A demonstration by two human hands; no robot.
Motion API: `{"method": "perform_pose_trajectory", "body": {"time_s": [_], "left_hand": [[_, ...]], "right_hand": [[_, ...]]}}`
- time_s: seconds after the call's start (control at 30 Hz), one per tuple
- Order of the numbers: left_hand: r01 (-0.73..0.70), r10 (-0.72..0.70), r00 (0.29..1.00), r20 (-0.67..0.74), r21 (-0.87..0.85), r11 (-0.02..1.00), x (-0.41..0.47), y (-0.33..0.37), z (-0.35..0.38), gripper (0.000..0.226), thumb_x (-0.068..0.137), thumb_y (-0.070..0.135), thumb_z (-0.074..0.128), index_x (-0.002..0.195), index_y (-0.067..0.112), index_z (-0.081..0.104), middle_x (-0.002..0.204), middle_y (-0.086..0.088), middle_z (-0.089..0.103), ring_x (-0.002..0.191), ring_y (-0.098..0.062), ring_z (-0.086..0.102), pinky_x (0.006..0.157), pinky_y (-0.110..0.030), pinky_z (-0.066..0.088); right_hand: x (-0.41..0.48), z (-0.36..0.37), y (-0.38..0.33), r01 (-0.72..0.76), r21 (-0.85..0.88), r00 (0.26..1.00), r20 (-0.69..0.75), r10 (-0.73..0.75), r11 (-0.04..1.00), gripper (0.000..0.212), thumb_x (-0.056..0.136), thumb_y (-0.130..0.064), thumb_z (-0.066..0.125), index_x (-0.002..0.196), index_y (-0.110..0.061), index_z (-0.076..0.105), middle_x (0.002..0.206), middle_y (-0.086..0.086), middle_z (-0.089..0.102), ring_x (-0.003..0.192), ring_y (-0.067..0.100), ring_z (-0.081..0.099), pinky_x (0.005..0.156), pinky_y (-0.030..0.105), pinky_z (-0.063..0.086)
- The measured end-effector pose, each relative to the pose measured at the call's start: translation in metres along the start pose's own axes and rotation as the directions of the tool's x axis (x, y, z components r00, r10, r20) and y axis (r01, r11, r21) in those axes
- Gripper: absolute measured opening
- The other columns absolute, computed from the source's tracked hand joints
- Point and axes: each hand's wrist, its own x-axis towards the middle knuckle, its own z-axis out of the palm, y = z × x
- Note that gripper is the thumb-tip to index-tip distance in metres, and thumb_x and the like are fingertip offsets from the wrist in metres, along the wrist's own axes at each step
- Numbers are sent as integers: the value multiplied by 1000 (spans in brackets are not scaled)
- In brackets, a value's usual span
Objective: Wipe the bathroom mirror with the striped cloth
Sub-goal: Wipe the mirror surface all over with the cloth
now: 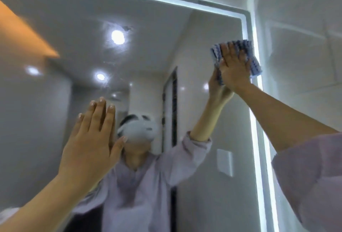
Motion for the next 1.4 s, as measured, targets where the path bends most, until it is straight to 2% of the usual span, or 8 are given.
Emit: {"method": "perform_pose_trajectory", "body": {"time_s": [0.17, 0.37, 0.57, 0.63, 0.77, 0.9, 1.07, 1.4], "left_hand": [[8, -8, 1000, -7, -48, 999, 0, 0, 1, 75, 85, 48, 31, 140, -4, 31, 148, -26, 30, 137, -40, 28, 108, -52, 24], [17, -16, 1000, 11, -81, 997, 2, 0, -2, 77, 86, 50, 30, 140, -4, 32, 148, -27, 28, 137, -41, 26, 108, -55, 24], [12, -10, 1000, 20, -66, 998, -2, 0, -4, 77, 89, 53, 27, 145, 0, 22, 153, -21, 21, 141, -34, 18, 113, -50, 19], [9, -7, 999, 39, -57, 998, -3, -1, -5, 78, 90, 54, 26, 146, 2, 16, 154, -20, 17, 143, -32, 15, 114, -48, 18], [11, -7, 998, 63, -71, 997, -1, -1, -7, 79, 88, 54, 27, 144, -1, 21, 152, -24, 21, 141, -38, 20, 111, -53, 24], [12, -7, 999, 46, -103, 995, 0, 0, -7, 78, 88, 52, 28, 143, -3, 27, 151, -25, 23, 139, -39, 22, 110, -54, 23], [19, -15, 999, 37, -113, 993, -1, 2, -5, 79, 87, 53, 26, 144, -2, 22, 153, -24, 18, 141, -38, 17, 112, -52, 19], [4, 0, 999, 38, -105, 994, 0, -3, -1, 81, 87, 56, 25, 145, 0, 21, 154, -24, 16, 141, -39, 15, 112, -52, 19]], "right_hand": [[-96, 24, -56, 298, -45, 948, -100, -301, 954, 51, 99, -36, 27, 149, -33, 19, 159, -4, 21, 147, 28, 13, 118, 47, 4], [-228, 47, -74, 751, -14, 659, 75, -748, 660, 50, 97, -35, 37, 147, -34, 34, 157, -5, 26, 146, 31, 19, 116, 55, 14], [-264, 45, -52, 901, -24, 431, 160, -888, 433, 48, 99, -29, 33, 146, -39, 33, 155, -13, 27, 146, 21, 19, 120, 43, 7], [-235, 43, -46, 877, -72, 481, 98, -871, 476, 52, 95, -28, 39, 146, -36, 34, 155, -11, 25, 147, 24, 17, 120, 42, 4], [-159, 35, -30, 548, -110, 827, -73, -557, 829, 54, 94, -30, 36, 148, -28, 33, 156, -1, 29, 145, 31, 21, 116, 49, 15], [-136, 42, -35, 312, -86, 929, -179, -323, 946, 60, 95, -27, 45, 151, -27, 23, 157, 2, 26, 146, 28, 16, 119, 45, 2], [-215, 49, -57, 388, -6, 915, -114, -386, 922, 54, 95, -30, 35, 149, -27, 30, 157, 2, 25, 146, 32, 13, 117, 55, 8], [-454, 91, -27, 706, 22, 681, 254, -687, 708, 71, 74, -49, 57, 142, -44, 36, 154, -14, 29, 138, 24, 32, 117, 51, 11]]}}
